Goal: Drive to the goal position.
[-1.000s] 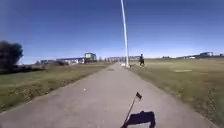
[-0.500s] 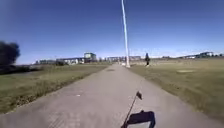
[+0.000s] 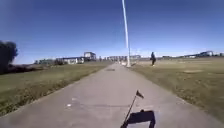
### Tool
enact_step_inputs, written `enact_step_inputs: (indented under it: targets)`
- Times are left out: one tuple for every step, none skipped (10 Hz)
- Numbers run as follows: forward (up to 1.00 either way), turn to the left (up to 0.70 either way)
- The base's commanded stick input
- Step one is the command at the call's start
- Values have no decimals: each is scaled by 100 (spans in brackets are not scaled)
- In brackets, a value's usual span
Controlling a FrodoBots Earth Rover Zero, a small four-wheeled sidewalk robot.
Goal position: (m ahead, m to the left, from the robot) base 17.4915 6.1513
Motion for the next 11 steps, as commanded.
enact_step_inputs:
  targets:
    - [100, 0]
    - [100, 0]
    - [100, 0]
    - [100, 0]
    - [100, 0]
    - [100, 0]
    - [100, 0]
    - [100, 0]
    - [67, 0]
    - [19, 0]
    - [0, 0]
